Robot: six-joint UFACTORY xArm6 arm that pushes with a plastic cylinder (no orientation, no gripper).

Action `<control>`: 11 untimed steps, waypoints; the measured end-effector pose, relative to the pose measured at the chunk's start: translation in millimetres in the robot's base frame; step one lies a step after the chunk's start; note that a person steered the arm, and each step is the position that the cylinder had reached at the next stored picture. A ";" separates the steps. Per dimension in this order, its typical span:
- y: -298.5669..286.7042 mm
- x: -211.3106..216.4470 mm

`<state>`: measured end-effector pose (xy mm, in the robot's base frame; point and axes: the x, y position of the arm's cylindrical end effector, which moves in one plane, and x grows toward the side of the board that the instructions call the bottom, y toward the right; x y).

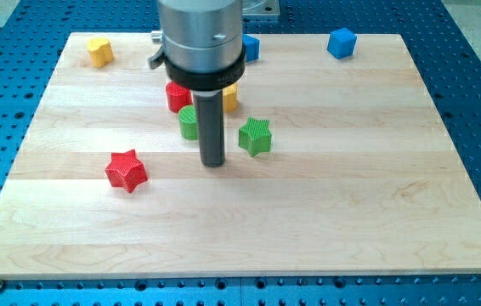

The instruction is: Move the green circle to the center left of the board

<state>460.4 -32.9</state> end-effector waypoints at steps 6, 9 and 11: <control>-52.4 -41.3; -184.5 -34.9; -185.0 -34.0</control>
<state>426.4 -218.0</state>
